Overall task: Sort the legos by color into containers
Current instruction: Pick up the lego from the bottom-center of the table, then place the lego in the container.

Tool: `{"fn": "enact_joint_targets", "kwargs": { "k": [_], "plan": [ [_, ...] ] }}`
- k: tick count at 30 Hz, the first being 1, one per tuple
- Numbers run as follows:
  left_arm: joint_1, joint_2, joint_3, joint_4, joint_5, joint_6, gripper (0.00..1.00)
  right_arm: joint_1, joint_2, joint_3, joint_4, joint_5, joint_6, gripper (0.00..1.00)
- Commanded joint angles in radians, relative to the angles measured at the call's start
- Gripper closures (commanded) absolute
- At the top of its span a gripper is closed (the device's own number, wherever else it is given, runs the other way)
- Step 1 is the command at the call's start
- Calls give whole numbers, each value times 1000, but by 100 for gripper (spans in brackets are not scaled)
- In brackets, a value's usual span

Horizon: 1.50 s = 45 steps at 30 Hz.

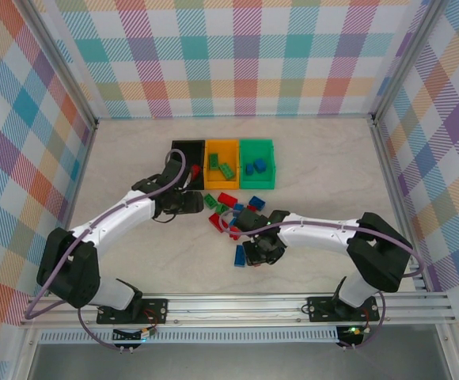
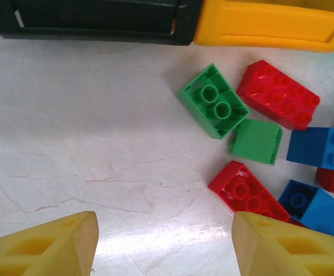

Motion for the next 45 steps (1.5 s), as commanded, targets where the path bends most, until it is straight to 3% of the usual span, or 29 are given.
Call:
{"fn": "enact_joint_targets", "kwargs": {
  "k": [1, 7, 12, 23, 35, 39, 40, 42, 45],
  "plan": [
    [6, -49, -30, 11, -49, -27, 38, 8, -30, 36, -22, 17, 4, 76],
    [35, -89, -75, -7, -145, -104, 41, 7, -76, 103, -28, 56, -16, 76],
    [108, -118, -155, 76, -4, -160, 40, -2, -7, 246, -14, 78, -102, 75],
    [137, -221, -239, 93, 54, -237, 41, -116, 346, 719, 27, -34, -244, 75],
    [143, -406, -313, 3, 110, -247, 39, -238, 883, 1470, -112, -157, -288, 71],
    [141, -434, -333, 5, 173, -225, 26, -262, 958, 1593, -75, -274, -275, 69],
    [141, -440, -339, 13, 192, -226, 25, -267, 955, 1593, -59, -293, -274, 65],
    [140, -446, -347, 21, 207, -223, 25, -266, 949, 1593, -57, -308, -289, 42],
    [140, -449, -356, 28, 209, -223, 25, -261, 915, 1564, -83, -301, -313, 38]
  ]
}}
